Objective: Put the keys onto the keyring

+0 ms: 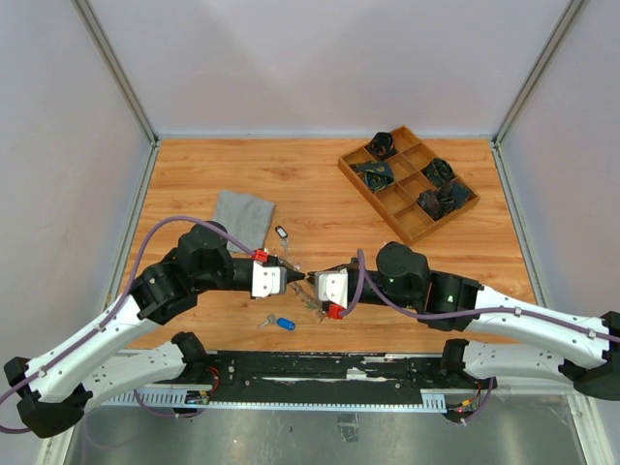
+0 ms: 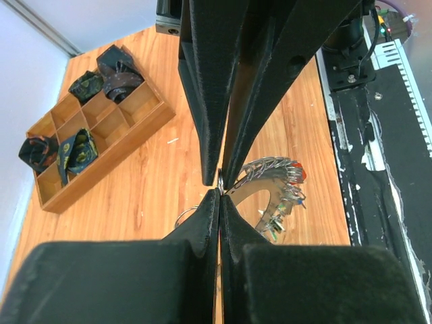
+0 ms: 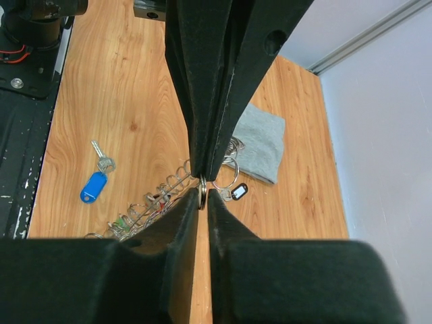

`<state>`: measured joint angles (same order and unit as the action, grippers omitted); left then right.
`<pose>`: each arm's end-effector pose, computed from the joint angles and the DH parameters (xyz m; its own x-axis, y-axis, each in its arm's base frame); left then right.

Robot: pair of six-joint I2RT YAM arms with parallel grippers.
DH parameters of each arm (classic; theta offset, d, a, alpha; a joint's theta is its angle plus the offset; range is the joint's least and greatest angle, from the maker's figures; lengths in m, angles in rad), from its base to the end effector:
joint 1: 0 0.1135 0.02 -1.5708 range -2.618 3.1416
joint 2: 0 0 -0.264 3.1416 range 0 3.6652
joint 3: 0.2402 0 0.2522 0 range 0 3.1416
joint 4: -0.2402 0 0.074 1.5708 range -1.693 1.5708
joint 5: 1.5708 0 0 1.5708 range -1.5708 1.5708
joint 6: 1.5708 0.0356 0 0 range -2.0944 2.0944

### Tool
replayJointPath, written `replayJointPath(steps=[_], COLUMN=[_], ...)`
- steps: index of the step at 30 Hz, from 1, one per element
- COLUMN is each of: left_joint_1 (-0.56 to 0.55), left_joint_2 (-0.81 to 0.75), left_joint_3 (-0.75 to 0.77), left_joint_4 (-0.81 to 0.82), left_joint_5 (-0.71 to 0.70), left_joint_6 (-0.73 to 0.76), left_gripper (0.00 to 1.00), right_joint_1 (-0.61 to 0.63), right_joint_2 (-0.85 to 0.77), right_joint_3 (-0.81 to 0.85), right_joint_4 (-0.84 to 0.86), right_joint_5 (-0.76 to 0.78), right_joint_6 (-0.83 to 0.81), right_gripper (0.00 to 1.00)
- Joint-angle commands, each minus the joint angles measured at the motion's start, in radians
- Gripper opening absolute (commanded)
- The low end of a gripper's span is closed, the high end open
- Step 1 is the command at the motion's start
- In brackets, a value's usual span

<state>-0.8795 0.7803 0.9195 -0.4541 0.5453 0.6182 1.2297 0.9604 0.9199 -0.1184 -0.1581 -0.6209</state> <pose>0.0916 -0.1396 0.3603 0.4031 0.2902 -0.8680 0.9074 -0.0037 0.4202 0.0695 0.2126 0.3626 0.5286 -0.2282 -0.8176 -0.8300 0.0628 -0.5542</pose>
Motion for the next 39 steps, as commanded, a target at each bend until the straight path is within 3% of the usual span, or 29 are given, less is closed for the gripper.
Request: replayJointPath(steps=[1,2,6,9,12,19,28,39], left_joint_1=[-0.006,-0.006,-0.006,-0.006,-0.006,-0.006,-0.006,-0.006], left_joint_2=[-0.014,-0.014,-0.031,-0.064,-0.119,-0.270,-0.255,-0.242], left_joint_3=[0.040,0.042,0.035,0.005,-0.029,-0.094,-0.108,-0.145], left_joint_4=[0.037,0.037,0.069,0.151,0.223,0.276,0.195,0.162], left_joint_5=[0.035,0.039,0.040,0.014,-0.037,-0.083,-0.016,-0.023], left_joint_6=[0.017,0.018,-0.005,-0.081,-0.200,-0.354,-0.434,-0.444], left_gripper=[0.01,0.01,0.02,0.22,0.34,0.40,0.09,0.02], right_joint_1=[0.008,0.008,0.008,0.008,0.000,-0.032,-0.063,-0.075], right_joint_2=[0.007,0.010,0.012,-0.009,-0.043,-0.067,-0.062,-0.073], right_joint_3=[0.039,0.041,0.045,0.023,-0.010,-0.063,-0.054,-0.033], right_joint_4=[0.010,0.007,0.006,0.051,0.126,0.288,0.344,0.357], right_joint_5=[-0.019,-0.019,-0.030,-0.051,-0.078,-0.148,-0.175,-0.202], right_joint_6=[0.022,0.021,0.025,0.047,0.083,0.236,0.330,0.366], right_gripper=[0.06,0.02,0.01,0.01,0.01,0.01,0.01,0.01])
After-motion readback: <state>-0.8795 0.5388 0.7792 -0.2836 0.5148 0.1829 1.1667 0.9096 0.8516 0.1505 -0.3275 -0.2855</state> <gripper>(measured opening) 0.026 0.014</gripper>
